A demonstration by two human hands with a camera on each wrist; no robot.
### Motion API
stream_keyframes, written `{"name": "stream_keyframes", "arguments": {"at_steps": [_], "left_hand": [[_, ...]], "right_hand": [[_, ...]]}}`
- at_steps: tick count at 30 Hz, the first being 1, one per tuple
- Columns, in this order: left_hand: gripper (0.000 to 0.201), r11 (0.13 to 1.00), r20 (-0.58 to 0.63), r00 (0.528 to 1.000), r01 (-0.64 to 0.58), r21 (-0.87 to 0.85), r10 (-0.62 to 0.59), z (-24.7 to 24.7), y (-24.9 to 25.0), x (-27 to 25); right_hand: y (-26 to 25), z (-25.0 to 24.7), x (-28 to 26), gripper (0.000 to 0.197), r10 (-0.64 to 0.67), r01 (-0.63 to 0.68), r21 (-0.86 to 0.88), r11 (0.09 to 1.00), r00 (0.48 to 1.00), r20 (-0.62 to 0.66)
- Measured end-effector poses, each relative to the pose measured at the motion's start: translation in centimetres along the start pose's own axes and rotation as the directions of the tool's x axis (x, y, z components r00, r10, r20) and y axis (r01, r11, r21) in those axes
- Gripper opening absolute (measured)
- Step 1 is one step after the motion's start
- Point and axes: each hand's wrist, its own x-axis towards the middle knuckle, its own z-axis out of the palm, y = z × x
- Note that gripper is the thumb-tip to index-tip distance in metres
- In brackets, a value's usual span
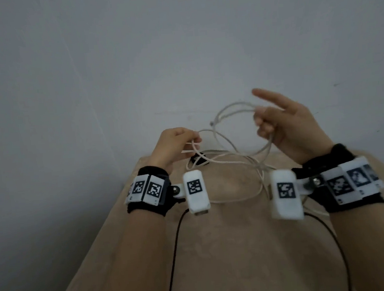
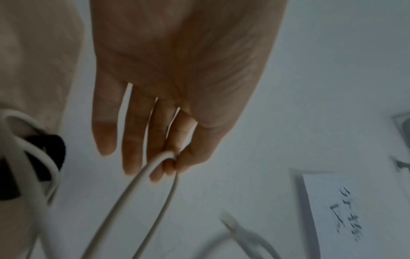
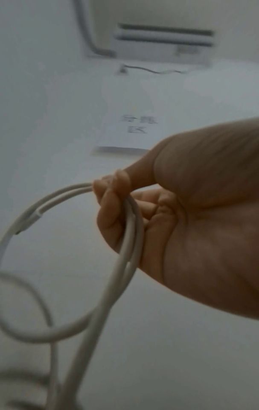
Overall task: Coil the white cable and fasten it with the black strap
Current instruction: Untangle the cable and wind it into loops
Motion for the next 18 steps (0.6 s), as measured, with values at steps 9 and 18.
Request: {"name": "stream_keyframes", "arguments": {"at_steps": [9,18], "left_hand": [[0.013,0.981,0.056,0.998,-0.033,0.19,0.022,-0.2,-0.1,0.3],[0.045,0.985,0.395,0.903,-0.171,-0.027,0.168,1.2,4.1,-2.3]], "right_hand": [[-0.9,-0.4,0.1,0.025,-0.079,0.093,0.22,0.971,0.994,-0.072],[0.6,2.6,-0.6,0.01,0.171,-0.155,-0.08,0.985,0.951,0.258]]}}
